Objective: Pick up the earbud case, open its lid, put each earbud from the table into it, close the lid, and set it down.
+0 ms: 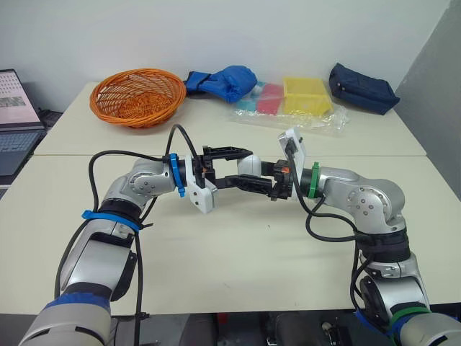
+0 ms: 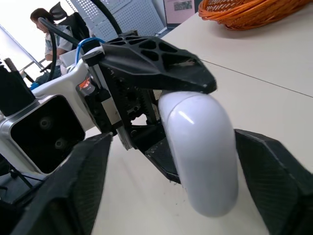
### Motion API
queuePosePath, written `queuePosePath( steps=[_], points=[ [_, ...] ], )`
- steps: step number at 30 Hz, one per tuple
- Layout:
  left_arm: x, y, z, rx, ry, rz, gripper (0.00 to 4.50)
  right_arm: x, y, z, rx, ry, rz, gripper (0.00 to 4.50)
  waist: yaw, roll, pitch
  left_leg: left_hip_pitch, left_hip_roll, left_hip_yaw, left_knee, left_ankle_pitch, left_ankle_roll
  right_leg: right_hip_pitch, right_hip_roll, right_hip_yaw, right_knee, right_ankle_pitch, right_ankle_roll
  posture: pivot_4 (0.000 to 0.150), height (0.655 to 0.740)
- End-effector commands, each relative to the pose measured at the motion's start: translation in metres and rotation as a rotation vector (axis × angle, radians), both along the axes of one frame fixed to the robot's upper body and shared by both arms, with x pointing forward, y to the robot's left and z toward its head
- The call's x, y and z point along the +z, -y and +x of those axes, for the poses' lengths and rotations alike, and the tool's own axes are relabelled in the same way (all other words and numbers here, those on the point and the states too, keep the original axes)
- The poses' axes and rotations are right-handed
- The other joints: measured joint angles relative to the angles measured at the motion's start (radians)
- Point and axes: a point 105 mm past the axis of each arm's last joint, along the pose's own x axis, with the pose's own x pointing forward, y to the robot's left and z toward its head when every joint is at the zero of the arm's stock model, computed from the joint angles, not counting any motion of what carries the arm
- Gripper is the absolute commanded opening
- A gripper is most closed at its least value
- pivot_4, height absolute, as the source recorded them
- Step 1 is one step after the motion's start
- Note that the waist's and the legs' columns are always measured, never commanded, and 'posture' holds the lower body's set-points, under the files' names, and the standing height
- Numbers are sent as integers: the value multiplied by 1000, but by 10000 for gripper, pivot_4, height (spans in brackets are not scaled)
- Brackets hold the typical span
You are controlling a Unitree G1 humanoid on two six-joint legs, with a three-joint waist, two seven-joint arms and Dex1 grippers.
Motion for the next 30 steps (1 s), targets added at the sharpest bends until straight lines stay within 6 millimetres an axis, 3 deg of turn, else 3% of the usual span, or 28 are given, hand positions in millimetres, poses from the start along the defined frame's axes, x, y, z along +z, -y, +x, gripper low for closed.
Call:
queuePosePath(
  steps=[1,5,7,16,18,21,26,30],
  points=[
    [12,0,-2,-15,46,-26,27856,12,0,1,2,47,13,27648,0,0,0,0,0,0,0,0,0,0,0,0,0,0,0,1500,7400],
    [11,-1,-3,-15,45,-34,27856,10,1,2,-9,43,19,12920,0,0,0,0,0,0,0,0,0,0,0,0,0,0,0,1500,7400],
    [11,-2,-2,-10,45,-38,27856,9,2,3,-14,55,5,9386,0,0,0,0,0,0,0,0,0,0,0,0,0,0,0,1500,7400],
    [10,-2,-2,-15,37,-46,27856,9,3,4,-23,78,10,9335,0,0,0,0,0,0,0,0,0,0,0,0,0,0,0,1500,7400],
    [9,-2,-4,-23,11,-50,35276,9,3,4,-31,89,9,9334,0,0,0,0,0,0,0,0,0,0,0,0,0,0,0,1500,7400],
    [0,-3,-2,-9,-97,-4,43871,8,6,5,-51,99,-1,8573,0,0,0,0,0,0,0,0,0,0,0,0,0,0,0,1500,7400],
    [9,-9,0,0,-305,59,44514,6,11,11,-114,110,-7,8573,-3,0,0,0,0,-1,0,0,0,0,0,0,0,1,-1,1500,7400],
    [13,-17,0,32,-642,210,44514,-19,20,26,-202,261,-198,8573,-5,0,0,0,0,-1,1,0,0,0,2,0,0,2,-3,1500,7400]
  ],
)
